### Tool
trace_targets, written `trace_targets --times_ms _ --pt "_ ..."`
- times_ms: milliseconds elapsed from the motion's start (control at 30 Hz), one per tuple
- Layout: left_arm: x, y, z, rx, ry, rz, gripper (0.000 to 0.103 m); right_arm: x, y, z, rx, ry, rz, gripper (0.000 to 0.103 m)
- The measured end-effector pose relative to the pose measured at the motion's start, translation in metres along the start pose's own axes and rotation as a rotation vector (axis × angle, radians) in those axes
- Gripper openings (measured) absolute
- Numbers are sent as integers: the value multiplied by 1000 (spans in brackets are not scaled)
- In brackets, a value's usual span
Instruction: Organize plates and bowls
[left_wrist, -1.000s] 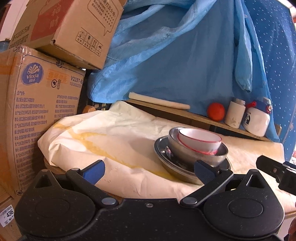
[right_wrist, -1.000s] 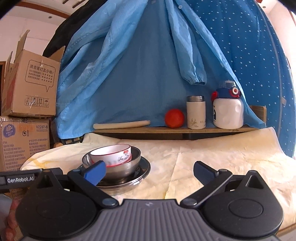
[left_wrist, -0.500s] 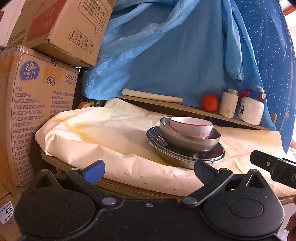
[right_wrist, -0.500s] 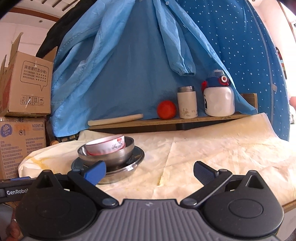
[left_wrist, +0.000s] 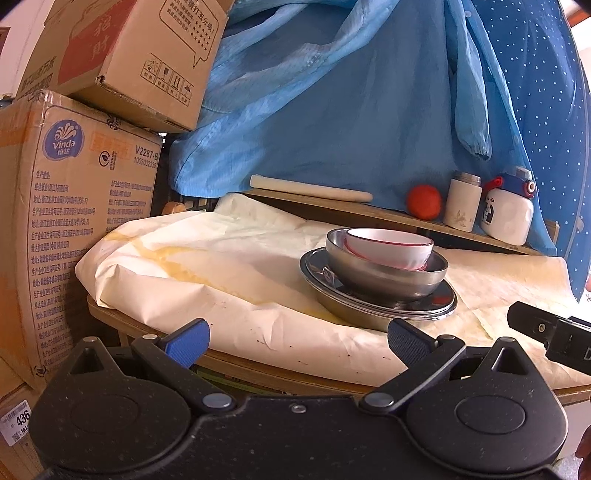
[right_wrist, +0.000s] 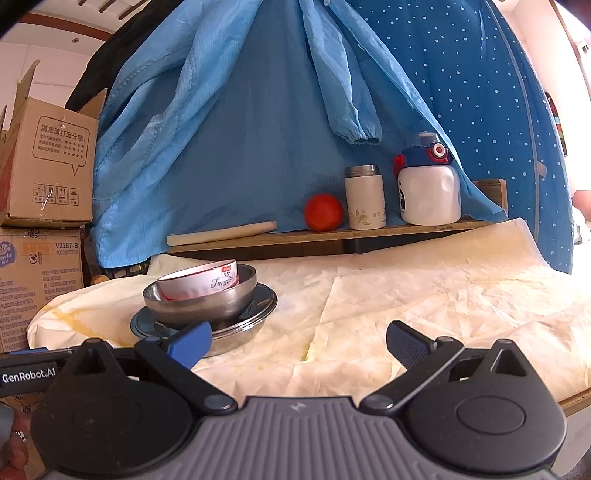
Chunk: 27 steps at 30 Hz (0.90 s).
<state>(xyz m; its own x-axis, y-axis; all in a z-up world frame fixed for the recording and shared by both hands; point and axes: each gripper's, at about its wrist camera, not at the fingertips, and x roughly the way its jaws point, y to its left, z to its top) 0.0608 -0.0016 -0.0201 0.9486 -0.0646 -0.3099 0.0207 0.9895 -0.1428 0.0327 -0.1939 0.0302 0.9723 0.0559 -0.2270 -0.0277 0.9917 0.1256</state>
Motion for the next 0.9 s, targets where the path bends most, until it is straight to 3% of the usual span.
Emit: trace_targets --times_ms 900 --pt "1 -1 -1 6 7 -2 102 0 2 0 -7 1 0 103"
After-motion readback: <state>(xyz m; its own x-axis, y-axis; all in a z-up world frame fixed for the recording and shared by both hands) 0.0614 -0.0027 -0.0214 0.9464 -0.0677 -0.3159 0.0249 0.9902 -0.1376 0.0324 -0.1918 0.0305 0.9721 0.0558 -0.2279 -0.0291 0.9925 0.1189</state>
